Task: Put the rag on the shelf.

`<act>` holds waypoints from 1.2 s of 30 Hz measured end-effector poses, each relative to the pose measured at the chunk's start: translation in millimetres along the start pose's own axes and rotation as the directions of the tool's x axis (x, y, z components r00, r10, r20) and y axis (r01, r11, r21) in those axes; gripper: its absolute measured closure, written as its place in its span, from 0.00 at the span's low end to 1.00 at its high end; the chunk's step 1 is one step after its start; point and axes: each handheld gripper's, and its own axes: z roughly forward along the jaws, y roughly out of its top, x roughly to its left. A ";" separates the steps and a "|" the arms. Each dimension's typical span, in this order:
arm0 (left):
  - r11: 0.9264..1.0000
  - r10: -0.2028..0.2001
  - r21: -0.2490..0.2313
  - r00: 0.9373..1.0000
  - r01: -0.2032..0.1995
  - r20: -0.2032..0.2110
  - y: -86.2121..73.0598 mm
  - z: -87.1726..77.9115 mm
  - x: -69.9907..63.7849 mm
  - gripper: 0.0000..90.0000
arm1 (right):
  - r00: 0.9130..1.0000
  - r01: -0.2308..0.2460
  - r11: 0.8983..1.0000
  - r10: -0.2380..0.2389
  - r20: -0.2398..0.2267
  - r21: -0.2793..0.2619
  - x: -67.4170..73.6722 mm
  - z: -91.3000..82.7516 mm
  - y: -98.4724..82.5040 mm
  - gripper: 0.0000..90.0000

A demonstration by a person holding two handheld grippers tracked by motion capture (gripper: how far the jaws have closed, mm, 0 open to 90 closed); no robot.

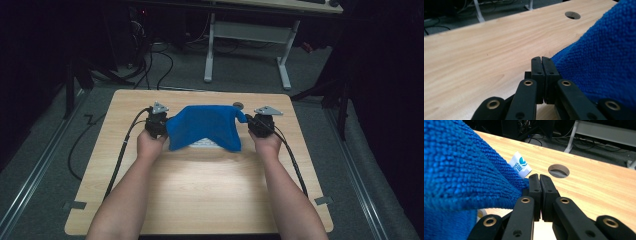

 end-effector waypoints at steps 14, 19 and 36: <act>0.999 -0.012 0.035 1.000 0.012 0.010 -18.5 3.8 -0.3 0.99 | 1.000 -0.009 0.999 0.010 -0.012 0.050 3.4 8.1 -13.8 0.99; 0.999 -0.010 0.038 1.000 0.009 0.013 -21.7 4.2 -1.9 0.99 | 1.000 -0.007 0.998 0.008 -0.013 0.057 6.1 11.0 -17.1 0.99; 0.998 -0.055 0.038 0.998 0.056 -0.028 -23.6 -8.2 0.8 0.76 | 1.000 -0.003 0.999 0.002 0.021 0.044 5.0 -6.2 -9.5 0.78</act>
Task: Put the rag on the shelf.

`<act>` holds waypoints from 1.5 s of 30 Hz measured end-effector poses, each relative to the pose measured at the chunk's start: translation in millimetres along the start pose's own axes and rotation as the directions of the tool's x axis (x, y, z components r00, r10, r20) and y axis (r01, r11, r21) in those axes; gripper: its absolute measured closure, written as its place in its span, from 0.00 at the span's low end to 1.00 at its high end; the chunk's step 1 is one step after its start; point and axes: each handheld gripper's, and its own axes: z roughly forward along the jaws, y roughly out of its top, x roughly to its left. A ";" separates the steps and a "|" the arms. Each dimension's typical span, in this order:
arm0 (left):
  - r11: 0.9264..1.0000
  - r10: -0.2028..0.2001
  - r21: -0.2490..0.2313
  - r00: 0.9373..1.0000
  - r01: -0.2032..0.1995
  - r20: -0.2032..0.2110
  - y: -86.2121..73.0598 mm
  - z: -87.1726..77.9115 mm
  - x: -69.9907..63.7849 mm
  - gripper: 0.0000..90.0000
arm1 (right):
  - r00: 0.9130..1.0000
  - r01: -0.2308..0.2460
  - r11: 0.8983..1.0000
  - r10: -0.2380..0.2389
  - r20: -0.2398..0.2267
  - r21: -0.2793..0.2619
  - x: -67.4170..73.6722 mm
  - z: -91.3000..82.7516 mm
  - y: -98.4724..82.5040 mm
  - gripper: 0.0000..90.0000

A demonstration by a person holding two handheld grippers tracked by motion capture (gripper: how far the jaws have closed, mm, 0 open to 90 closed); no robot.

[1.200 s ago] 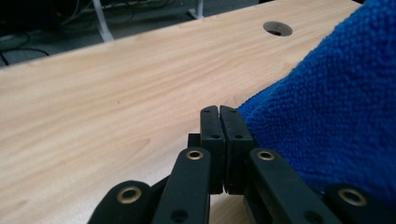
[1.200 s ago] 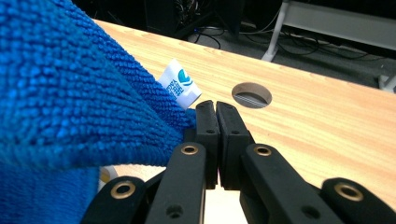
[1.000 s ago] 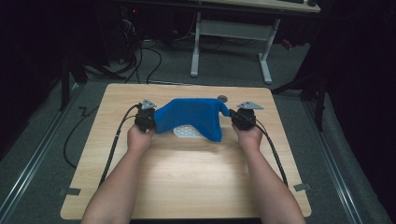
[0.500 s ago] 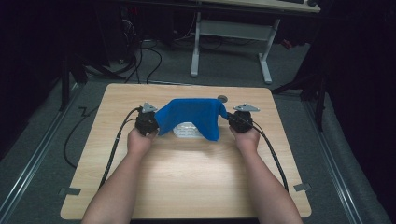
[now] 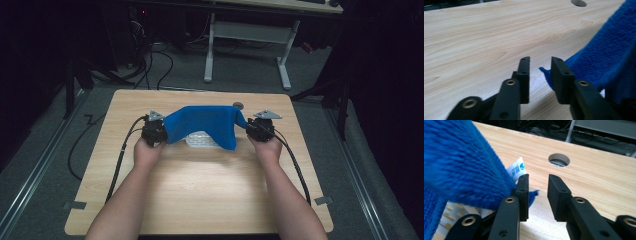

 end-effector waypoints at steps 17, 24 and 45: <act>0.996 -0.068 -0.055 0.998 0.067 -0.015 -16.3 -24.1 4.5 0.53 | 0.999 -0.014 1.000 0.015 0.034 -0.017 -9.9 -28.8 -7.0 0.72; 0.997 -0.054 -0.056 0.998 0.051 -0.041 -20.9 -35.5 2.8 0.50 | 0.999 -0.003 0.999 0.004 0.033 -0.037 -6.8 -41.5 -11.0 0.69; 0.998 0.036 -0.043 0.998 -0.038 -0.060 -83.8 -90.9 -49.6 0.43 | 0.995 0.100 0.992 -0.100 0.003 -0.077 31.9 -102.2 -55.2 0.53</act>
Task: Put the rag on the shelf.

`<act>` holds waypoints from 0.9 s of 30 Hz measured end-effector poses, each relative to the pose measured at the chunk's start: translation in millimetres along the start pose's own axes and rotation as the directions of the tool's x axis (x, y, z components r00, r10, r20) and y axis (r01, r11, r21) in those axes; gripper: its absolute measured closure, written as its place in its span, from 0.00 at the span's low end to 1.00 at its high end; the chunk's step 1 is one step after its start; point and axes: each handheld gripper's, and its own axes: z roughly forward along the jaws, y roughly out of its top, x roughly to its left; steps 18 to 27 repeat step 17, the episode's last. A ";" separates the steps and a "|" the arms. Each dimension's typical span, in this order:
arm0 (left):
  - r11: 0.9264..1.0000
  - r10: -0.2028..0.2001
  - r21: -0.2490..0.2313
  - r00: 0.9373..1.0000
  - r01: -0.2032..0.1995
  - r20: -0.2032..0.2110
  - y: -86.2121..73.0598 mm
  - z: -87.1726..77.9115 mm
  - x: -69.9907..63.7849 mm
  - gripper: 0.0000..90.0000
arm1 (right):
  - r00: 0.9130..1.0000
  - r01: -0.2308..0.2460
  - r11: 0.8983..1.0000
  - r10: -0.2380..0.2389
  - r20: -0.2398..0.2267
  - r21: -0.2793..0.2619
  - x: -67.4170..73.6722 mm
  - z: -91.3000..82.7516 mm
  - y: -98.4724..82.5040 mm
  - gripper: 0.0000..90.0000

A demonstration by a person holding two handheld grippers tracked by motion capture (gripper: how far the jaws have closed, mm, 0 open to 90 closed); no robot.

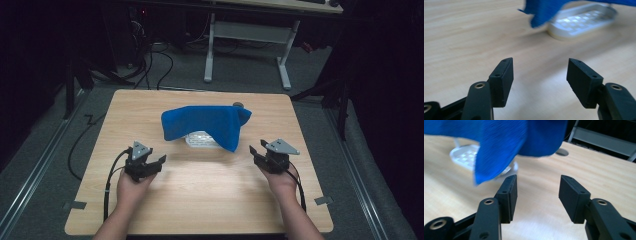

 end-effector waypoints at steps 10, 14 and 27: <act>0.995 0.079 0.059 0.993 -0.085 0.089 -38.7 -31.2 -63.8 0.44 | 0.996 0.076 0.995 -0.073 -0.045 0.064 41.2 -45.0 -57.8 0.46; 0.995 0.072 0.057 0.991 -0.079 0.111 -36.5 -27.0 -64.1 0.44 | 0.998 0.049 0.998 -0.048 -0.040 0.043 43.9 -55.6 -60.9 0.45; 0.996 0.056 0.065 0.992 -0.064 0.116 -37.0 -25.2 -61.2 0.43 | 0.999 0.032 0.998 -0.030 -0.034 0.045 41.8 -54.0 -61.2 0.45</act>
